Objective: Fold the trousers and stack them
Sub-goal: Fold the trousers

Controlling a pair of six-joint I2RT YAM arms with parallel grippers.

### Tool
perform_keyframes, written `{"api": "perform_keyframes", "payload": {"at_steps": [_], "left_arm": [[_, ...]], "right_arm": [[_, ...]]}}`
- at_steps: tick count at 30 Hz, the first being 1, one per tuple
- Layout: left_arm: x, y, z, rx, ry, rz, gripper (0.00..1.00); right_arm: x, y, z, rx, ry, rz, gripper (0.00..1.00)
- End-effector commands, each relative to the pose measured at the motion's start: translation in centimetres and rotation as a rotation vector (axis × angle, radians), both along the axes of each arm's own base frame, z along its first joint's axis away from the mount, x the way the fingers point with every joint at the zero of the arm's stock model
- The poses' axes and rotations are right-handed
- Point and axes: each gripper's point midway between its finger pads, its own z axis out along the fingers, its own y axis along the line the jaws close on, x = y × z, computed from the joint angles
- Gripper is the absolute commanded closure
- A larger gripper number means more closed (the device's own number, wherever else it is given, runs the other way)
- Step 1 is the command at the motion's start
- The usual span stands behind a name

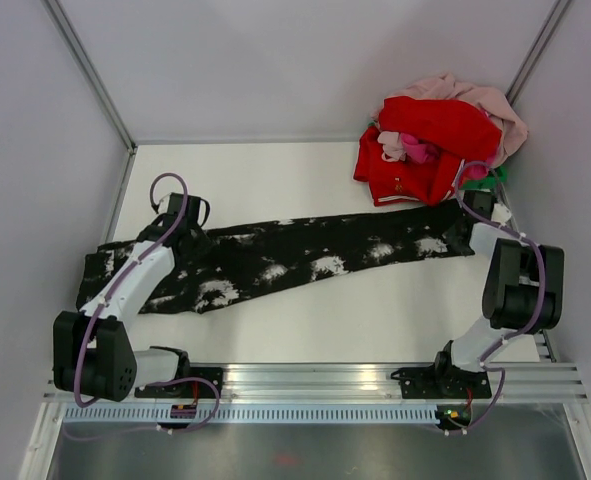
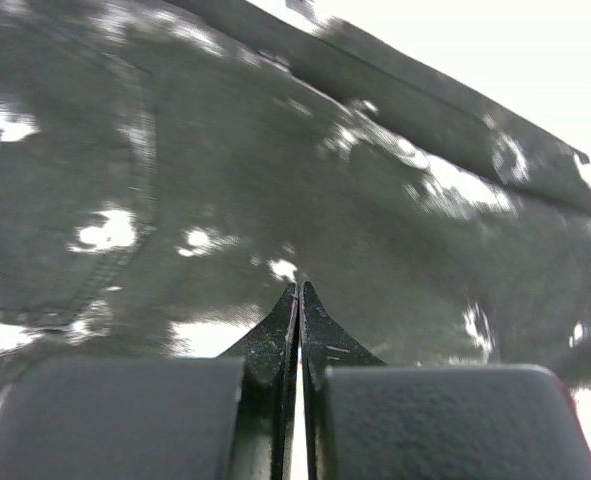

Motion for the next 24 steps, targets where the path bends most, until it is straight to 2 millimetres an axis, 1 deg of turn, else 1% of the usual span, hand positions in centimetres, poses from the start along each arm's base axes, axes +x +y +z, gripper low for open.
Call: {"api": "perform_keyframes", "payload": {"at_steps": [1,2,4,5,9,13,14,15,17,19,20,21,22,24], "left_arm": [[0.6,0.5,2.0,0.007,-0.042,0.060,0.98],[0.5,0.8,1.9,0.018,-0.039,0.072,0.98],[0.0,1.2,1.8,0.028,-0.026,0.101,0.98],[-0.1,1.7,1.8,0.045,-0.021,0.122,0.98],[-0.9,2.8,2.1,0.078,-0.009,0.182,0.96],[-2.0,4.4,2.7,0.119,-0.007,0.268,0.90],[-2.4,4.8,2.7,0.126,-0.001,0.282,0.88],[-2.8,5.2,3.0,0.128,-0.004,0.299,0.85],[-3.2,5.7,2.9,0.139,-0.005,0.303,0.81],[-3.4,6.1,2.8,0.144,-0.013,0.285,0.80],[-3.4,6.4,2.7,0.145,-0.015,0.284,0.80],[-3.7,6.5,2.3,0.146,-0.001,0.298,0.80],[-3.9,6.7,1.8,0.145,0.013,0.309,0.80],[-4.4,6.9,0.6,0.135,0.044,0.346,0.83]], "right_arm": [[-7.1,-3.1,-1.2,-0.044,0.164,-0.144,1.00],[-8.3,-3.9,-0.9,-0.046,0.154,-0.181,1.00],[-9.1,-4.6,-0.7,-0.035,0.130,-0.219,1.00],[-10.2,-5.1,-0.6,-0.025,0.124,-0.250,1.00],[-12.1,-5.6,-0.8,-0.002,0.139,-0.288,1.00],[-14.1,-6.2,-1.1,-0.012,0.168,-0.311,1.00],[-15.0,-6.5,-1.2,-0.007,0.168,-0.340,1.00],[-15.3,-6.6,-1.3,0.003,0.162,-0.348,1.00],[-14.9,-6.6,-0.8,0.017,0.106,-0.316,1.00],[-14.0,-6.6,0.2,0.014,0.065,-0.266,1.00],[-13.6,-6.7,1.2,-0.003,0.034,-0.245,1.00],[-13.0,-6.6,1.9,-0.002,0.004,-0.222,1.00],[-12.3,-6.7,3.5,-0.018,-0.047,-0.197,1.00],[-11.7,-6.2,4.9,-0.017,-0.076,-0.147,1.00]]}}
